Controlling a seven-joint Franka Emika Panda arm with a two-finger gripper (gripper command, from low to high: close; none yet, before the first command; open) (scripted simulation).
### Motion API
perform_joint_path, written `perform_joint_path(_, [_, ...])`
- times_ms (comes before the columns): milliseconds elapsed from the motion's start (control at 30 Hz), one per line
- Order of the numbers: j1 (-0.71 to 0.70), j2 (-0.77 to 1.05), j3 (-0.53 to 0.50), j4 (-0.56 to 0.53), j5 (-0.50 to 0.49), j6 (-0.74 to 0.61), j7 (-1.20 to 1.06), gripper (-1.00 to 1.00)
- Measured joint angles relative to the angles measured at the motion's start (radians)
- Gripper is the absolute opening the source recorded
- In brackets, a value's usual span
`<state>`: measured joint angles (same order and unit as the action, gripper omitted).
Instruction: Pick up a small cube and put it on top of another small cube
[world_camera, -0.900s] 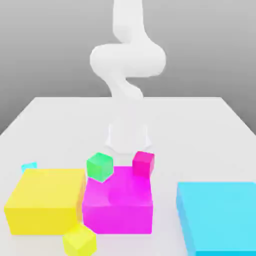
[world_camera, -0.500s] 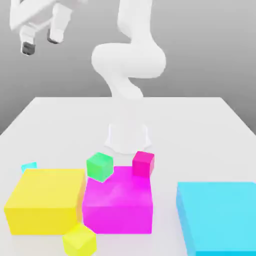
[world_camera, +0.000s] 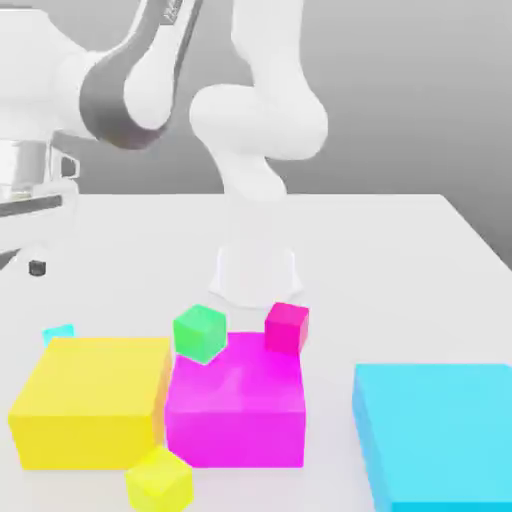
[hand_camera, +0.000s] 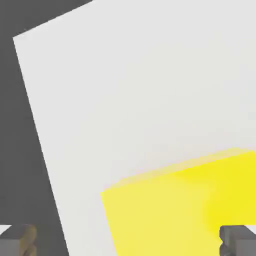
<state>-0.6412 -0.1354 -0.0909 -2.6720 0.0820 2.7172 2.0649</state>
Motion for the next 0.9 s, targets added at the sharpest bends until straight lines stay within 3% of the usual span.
perform_joint_path(300, [-0.15, 0.204, -0.079, -0.103, -0.032, 0.136, 0.401, 0.0])
perform_joint_path(500, [-0.227, 0.414, 0.018, -0.07, 0.063, 0.303, 0.351, 0.0])
perform_joint_path(533, [-0.24, 0.437, 0.034, -0.066, 0.07, 0.322, 0.345, -1.0])
perform_joint_path(733, [-0.247, 0.449, 0.041, -0.064, 0.074, 0.333, 0.343, -1.0])
perform_joint_path(900, [-0.204, 0.313, -0.019, -0.09, 0.0, 0.225, 0.397, -1.0])
